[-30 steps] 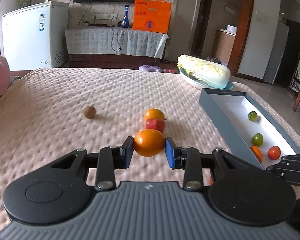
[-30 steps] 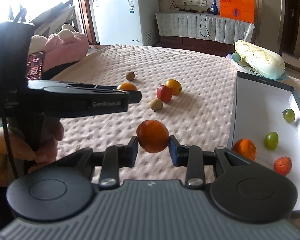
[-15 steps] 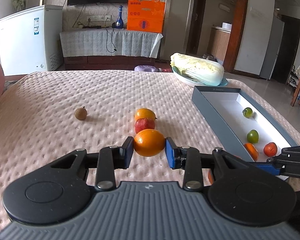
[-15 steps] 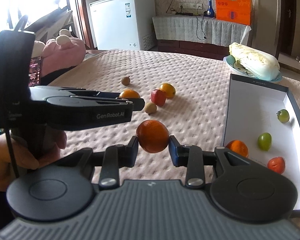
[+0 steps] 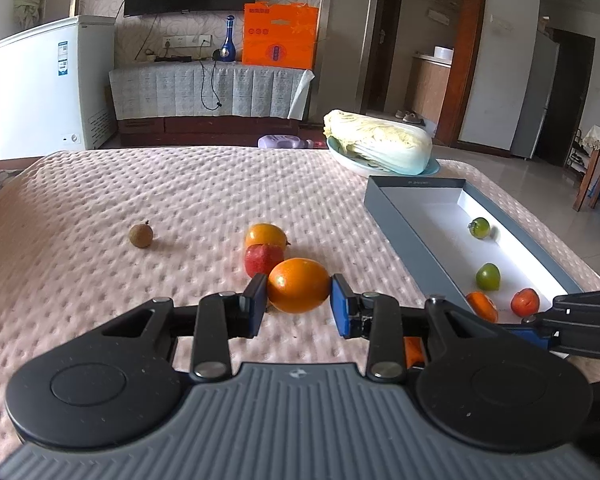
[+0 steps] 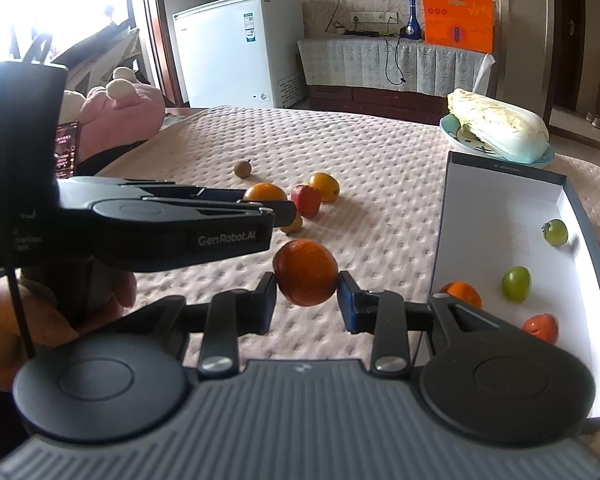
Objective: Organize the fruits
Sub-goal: 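Carry the orange in the left tool while the right tool carries its orange over the gray box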
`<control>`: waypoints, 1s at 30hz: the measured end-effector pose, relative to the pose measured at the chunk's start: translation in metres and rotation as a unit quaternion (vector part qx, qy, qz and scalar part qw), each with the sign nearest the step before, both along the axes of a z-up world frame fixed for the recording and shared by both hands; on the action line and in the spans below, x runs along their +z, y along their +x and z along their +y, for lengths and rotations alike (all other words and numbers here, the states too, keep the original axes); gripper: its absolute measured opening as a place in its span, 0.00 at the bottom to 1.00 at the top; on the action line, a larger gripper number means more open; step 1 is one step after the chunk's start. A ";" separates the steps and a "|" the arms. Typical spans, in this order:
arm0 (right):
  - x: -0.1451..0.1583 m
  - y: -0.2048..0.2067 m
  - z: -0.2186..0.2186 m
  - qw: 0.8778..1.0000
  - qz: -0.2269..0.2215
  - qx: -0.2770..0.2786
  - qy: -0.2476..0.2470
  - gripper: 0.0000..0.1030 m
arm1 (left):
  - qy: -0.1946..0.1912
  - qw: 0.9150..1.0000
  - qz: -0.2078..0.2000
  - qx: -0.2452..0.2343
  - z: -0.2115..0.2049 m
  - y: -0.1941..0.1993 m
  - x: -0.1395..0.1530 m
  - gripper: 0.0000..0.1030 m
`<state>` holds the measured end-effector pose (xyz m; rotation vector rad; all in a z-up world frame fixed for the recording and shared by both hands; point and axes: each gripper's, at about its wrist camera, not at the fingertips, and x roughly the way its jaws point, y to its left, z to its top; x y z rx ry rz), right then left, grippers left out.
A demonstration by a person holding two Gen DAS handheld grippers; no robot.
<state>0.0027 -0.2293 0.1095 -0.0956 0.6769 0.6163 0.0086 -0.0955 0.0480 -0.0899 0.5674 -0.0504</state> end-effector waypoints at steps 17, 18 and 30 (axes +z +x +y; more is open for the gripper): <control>0.002 0.000 -0.010 1.000 -0.004 -0.013 0.004 0.35 | 0.000 1.000 0.003 -0.010 -0.013 0.004 -0.002 0.38; 0.002 0.000 -0.011 1.000 -0.005 -0.014 0.004 0.35 | 0.000 1.000 0.002 -0.011 -0.014 0.004 -0.002 0.38; 0.005 0.001 -0.021 1.000 -0.011 -0.026 0.006 0.35 | -0.006 1.000 -0.002 -0.021 -0.028 0.007 0.001 0.38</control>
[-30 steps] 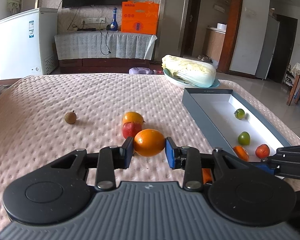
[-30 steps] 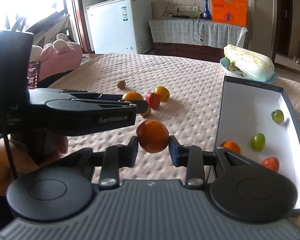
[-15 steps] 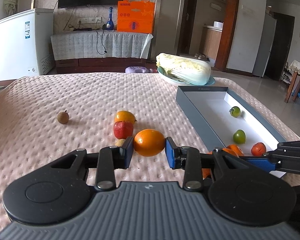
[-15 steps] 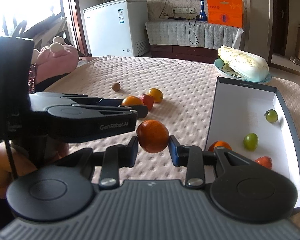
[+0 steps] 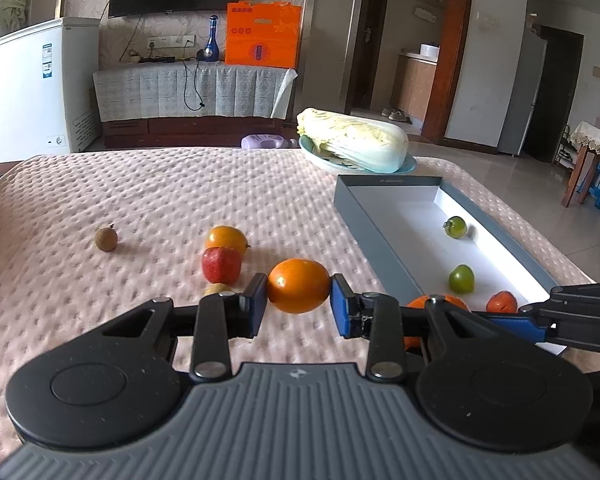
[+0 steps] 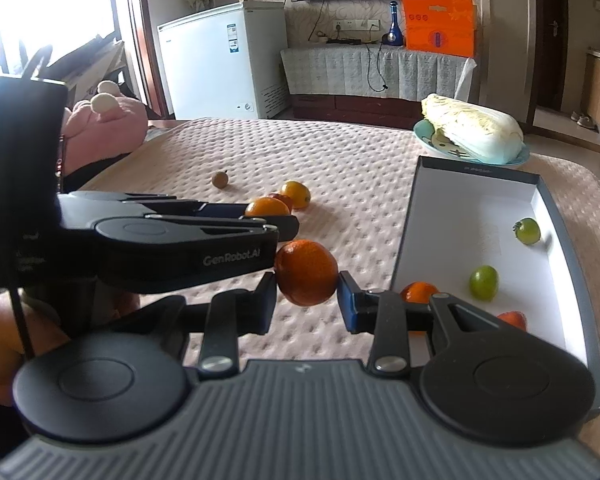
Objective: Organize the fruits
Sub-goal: 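Carry the orange in the left tool while the right tool carries its orange over the gray box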
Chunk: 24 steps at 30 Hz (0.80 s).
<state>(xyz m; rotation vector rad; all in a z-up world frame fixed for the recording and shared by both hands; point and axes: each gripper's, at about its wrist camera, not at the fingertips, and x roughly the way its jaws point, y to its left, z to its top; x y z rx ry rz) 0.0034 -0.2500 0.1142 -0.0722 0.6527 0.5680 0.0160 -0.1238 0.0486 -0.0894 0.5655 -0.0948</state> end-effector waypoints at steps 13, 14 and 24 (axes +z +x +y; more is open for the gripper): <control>0.000 0.004 -0.025 0.999 -0.001 -0.039 0.001 0.35 | -0.003 1.000 0.000 -0.017 -0.021 0.005 -0.001 0.38; 0.000 0.004 -0.027 0.999 -0.001 -0.042 0.000 0.35 | -0.004 1.000 0.000 -0.017 -0.022 0.006 -0.001 0.38; -0.002 0.012 -0.050 0.996 0.005 -0.087 0.002 0.35 | -0.008 0.999 0.003 -0.035 -0.039 0.011 -0.004 0.38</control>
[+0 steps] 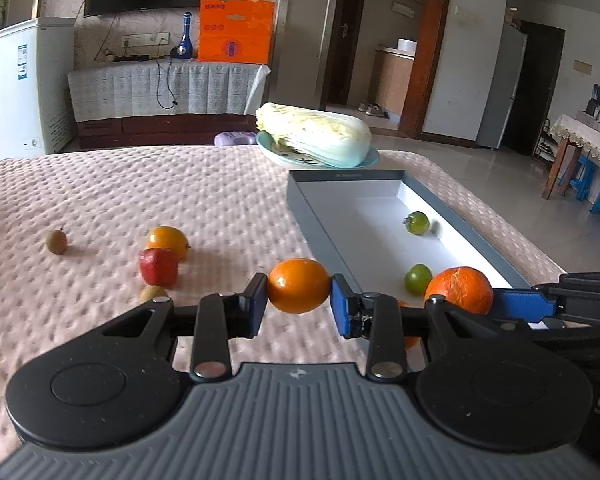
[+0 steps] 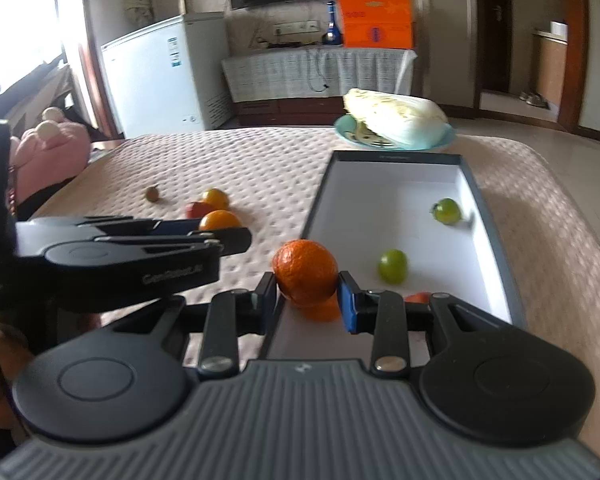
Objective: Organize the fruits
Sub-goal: 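Carry the orange in the left tool while the right tool carries its orange over the gray box, then open the left tool over the box while the right tool releases its orange inside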
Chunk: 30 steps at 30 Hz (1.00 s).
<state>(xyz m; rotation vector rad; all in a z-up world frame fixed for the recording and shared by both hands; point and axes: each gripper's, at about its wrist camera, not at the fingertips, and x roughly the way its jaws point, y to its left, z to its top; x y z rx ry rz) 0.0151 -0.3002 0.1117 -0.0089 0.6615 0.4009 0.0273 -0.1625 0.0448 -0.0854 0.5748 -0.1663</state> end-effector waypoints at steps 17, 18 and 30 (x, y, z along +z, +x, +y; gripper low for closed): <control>-0.001 0.020 -0.044 0.997 0.001 -0.071 0.003 0.35 | -0.004 0.998 0.010 -0.063 -0.048 0.007 -0.009 0.38; -0.001 0.022 -0.047 0.997 0.001 -0.075 0.003 0.35 | 0.003 0.998 0.006 -0.062 -0.053 0.006 -0.010 0.38; -0.002 0.030 -0.057 0.996 -0.002 -0.084 0.005 0.35 | 0.006 0.995 -0.008 -0.102 -0.078 0.005 -0.016 0.38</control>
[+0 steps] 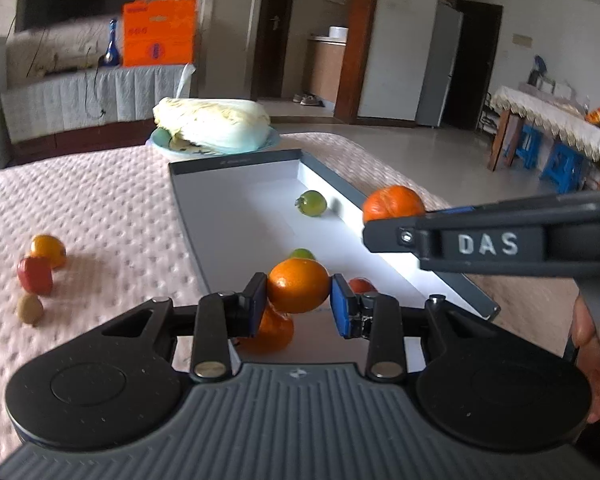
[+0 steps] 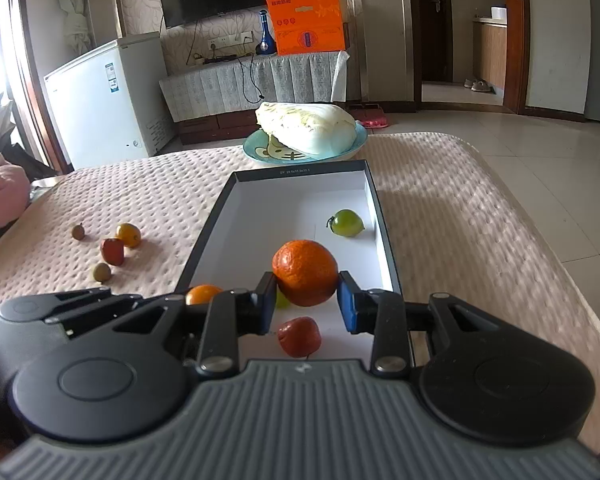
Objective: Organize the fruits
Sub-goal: 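Open the left tool over the box while the right tool releases its orange inside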
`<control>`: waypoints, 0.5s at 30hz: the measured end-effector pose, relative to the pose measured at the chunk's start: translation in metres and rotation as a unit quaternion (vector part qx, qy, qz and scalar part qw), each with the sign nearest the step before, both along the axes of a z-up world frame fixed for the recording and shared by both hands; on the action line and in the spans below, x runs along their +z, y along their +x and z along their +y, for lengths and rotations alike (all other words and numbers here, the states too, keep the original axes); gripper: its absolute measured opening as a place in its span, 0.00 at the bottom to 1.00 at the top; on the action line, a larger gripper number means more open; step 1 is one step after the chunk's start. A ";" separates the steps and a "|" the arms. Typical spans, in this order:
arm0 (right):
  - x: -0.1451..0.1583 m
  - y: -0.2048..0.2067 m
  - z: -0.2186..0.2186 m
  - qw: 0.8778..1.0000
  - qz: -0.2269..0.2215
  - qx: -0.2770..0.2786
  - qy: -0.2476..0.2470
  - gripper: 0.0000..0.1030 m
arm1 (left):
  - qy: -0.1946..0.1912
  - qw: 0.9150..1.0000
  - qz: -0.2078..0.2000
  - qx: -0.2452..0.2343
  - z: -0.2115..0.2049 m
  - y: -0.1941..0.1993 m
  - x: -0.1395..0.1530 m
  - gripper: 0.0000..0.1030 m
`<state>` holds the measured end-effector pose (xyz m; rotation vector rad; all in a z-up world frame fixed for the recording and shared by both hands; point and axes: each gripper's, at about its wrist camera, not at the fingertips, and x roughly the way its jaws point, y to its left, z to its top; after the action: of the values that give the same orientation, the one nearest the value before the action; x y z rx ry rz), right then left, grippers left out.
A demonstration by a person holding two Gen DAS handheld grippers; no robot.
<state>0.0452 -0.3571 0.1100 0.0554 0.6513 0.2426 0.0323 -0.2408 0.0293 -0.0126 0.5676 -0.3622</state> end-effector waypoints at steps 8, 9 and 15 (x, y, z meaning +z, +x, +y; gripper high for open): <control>0.000 0.005 0.009 1.000 -0.004 0.015 -0.005 0.35 | -0.007 1.000 -0.003 -0.015 -0.001 -0.003 0.000 0.57; 0.000 0.006 0.010 1.000 -0.005 0.016 -0.007 0.35 | -0.008 1.000 -0.006 -0.015 0.000 -0.004 0.001 0.58; -0.001 0.016 0.007 1.000 -0.011 0.000 0.007 0.36 | -0.015 1.000 -0.010 -0.009 0.005 -0.005 0.005 0.60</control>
<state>0.0613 -0.3498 0.1092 0.0659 0.6277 0.2484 0.0273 -0.2356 0.0343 -0.0323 0.5426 -0.3879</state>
